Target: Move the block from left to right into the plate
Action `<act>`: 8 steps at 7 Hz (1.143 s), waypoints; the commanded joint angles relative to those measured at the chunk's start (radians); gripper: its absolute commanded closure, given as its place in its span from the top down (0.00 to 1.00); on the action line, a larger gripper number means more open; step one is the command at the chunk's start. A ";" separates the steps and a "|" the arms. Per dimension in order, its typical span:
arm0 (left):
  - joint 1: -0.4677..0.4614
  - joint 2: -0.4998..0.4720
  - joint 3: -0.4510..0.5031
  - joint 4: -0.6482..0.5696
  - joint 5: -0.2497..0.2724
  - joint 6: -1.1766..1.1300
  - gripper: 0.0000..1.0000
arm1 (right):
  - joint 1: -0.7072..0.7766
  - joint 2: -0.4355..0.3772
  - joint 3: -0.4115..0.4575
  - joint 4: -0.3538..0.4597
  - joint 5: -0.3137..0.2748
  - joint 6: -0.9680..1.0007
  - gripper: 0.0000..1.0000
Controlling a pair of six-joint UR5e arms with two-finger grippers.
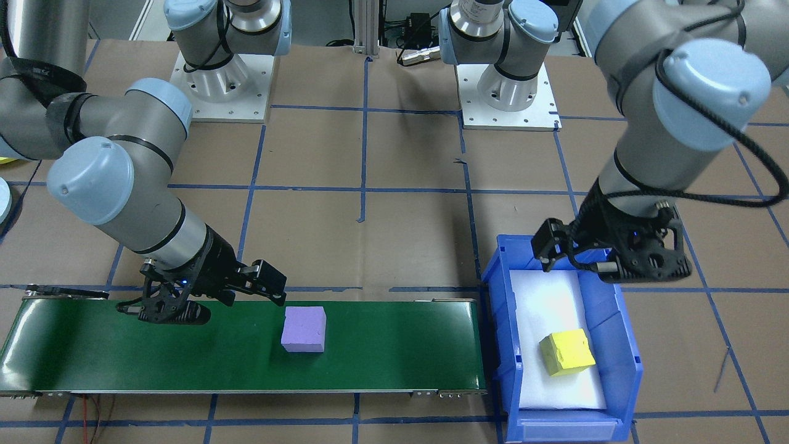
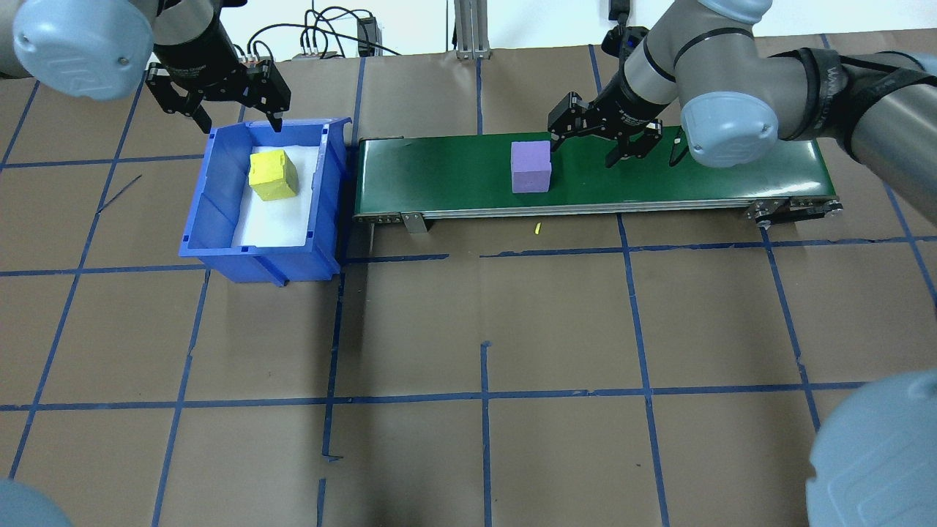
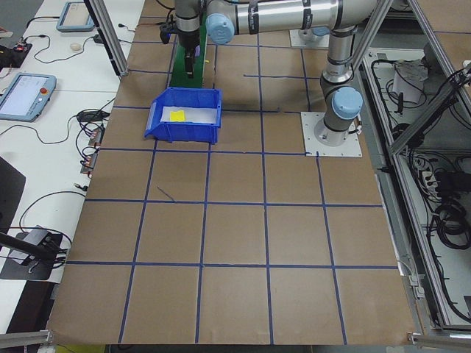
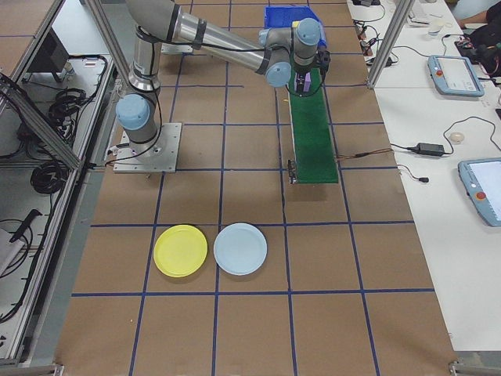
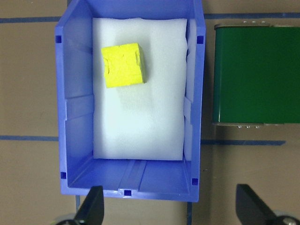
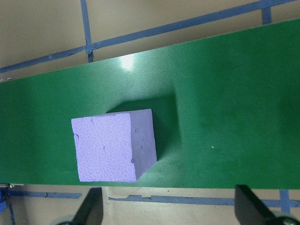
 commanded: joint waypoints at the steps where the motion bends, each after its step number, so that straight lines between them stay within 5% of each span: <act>1: 0.050 -0.141 -0.011 0.146 -0.034 0.007 1.00 | 0.000 0.000 -0.007 0.000 -0.001 0.002 1.00; 8: 0.050 -0.275 -0.033 0.271 -0.031 0.014 1.00 | 0.000 0.105 -0.016 -0.105 -0.021 -0.035 1.00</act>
